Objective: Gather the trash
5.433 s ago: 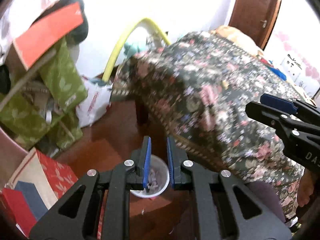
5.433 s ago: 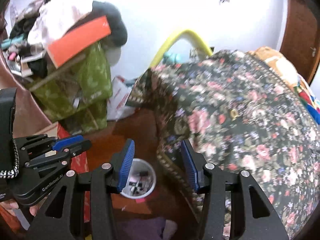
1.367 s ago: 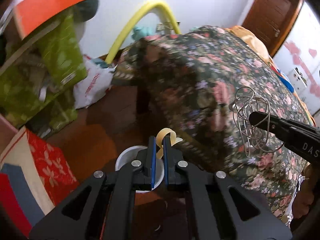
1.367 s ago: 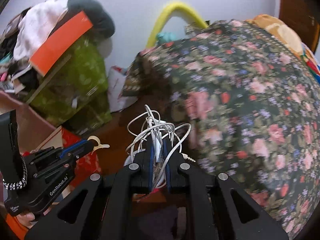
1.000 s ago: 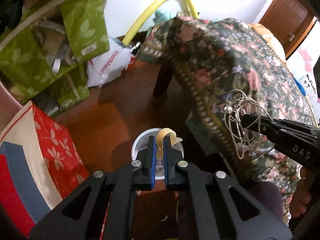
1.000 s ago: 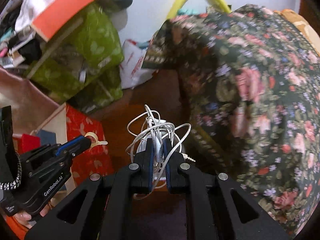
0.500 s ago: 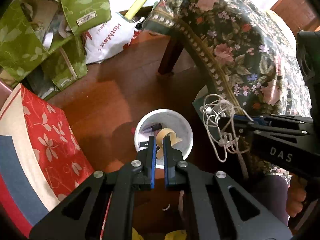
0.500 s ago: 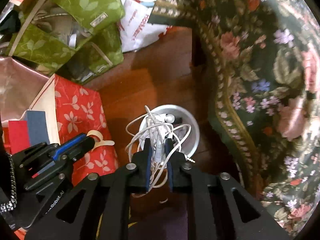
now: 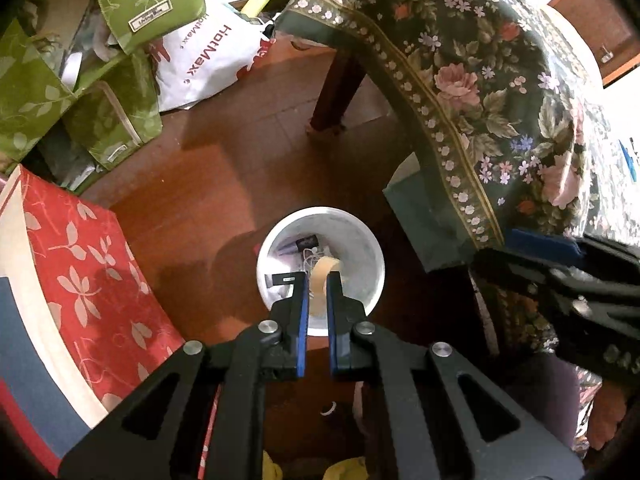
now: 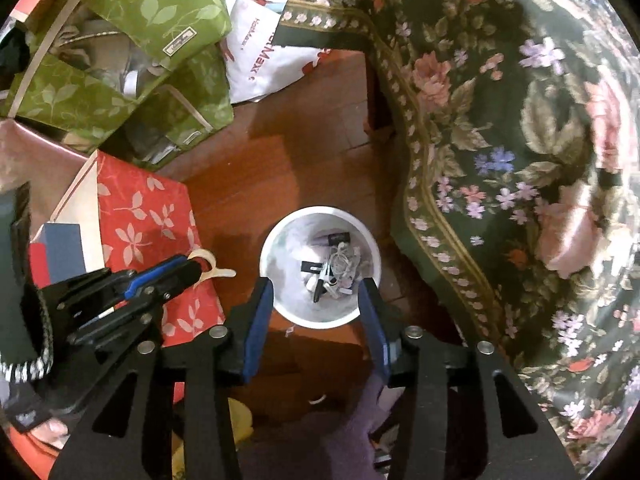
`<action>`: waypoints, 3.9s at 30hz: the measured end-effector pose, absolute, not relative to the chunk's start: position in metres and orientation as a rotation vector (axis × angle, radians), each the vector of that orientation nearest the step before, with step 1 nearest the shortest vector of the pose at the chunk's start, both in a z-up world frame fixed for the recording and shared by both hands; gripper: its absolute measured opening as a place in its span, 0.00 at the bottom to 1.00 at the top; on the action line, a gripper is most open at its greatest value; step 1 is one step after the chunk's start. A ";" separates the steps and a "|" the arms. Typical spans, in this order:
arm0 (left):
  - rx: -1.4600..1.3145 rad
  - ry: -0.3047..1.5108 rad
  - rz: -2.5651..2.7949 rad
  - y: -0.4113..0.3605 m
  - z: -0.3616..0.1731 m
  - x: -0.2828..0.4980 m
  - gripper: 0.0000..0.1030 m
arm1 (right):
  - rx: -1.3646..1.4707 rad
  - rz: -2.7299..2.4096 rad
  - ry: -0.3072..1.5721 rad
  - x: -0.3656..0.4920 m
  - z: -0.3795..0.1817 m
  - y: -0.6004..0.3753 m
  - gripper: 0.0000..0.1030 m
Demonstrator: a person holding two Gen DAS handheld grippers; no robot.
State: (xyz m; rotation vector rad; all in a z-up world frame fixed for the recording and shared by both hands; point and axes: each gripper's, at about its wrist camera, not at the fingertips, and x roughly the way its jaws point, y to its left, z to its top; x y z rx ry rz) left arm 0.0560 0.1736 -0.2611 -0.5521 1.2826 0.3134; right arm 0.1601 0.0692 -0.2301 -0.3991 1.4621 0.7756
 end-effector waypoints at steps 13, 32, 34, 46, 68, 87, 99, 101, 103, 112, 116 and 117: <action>-0.548 1.260 0.306 0.164 -0.229 0.050 0.27 | -0.367 0.775 1.352 0.149 -0.185 0.048 0.39; -0.275 0.618 0.182 0.088 -0.021 -0.033 0.27 | -0.132 0.621 0.767 0.062 -0.016 -0.044 0.39; -0.246 0.560 0.161 0.078 -0.008 -0.043 0.27 | -0.111 0.597 0.703 0.052 -0.004 -0.053 0.39; -0.186 0.486 0.157 0.057 0.011 -0.069 0.72 | -0.056 0.420 0.498 0.016 0.026 -0.090 1.00; -0.178 0.480 0.150 0.046 0.015 -0.070 0.77 | -0.049 0.413 0.517 0.015 0.027 -0.108 1.00; -0.160 0.484 0.133 0.037 0.016 -0.060 0.77 | -0.050 0.420 0.525 0.021 0.026 -0.113 1.00; -0.163 0.489 0.144 0.041 0.013 -0.059 0.78 | -0.043 0.415 0.536 0.023 0.022 -0.115 1.00; -0.165 0.489 0.151 0.040 0.012 -0.059 0.81 | -0.040 0.417 0.541 0.023 0.021 -0.116 1.00; -0.166 0.487 0.155 0.041 0.011 -0.058 0.84 | -0.042 0.417 0.541 0.023 0.022 -0.115 1.00; -0.160 0.479 0.152 0.040 0.011 -0.057 0.85 | -0.041 0.412 0.541 0.024 0.022 -0.116 1.00; -0.157 0.480 0.148 0.039 0.012 -0.057 0.85 | -0.043 0.412 0.543 0.024 0.022 -0.118 1.00; -0.158 0.480 0.147 0.039 0.012 -0.057 0.85 | -0.043 0.412 0.544 0.024 0.022 -0.118 1.00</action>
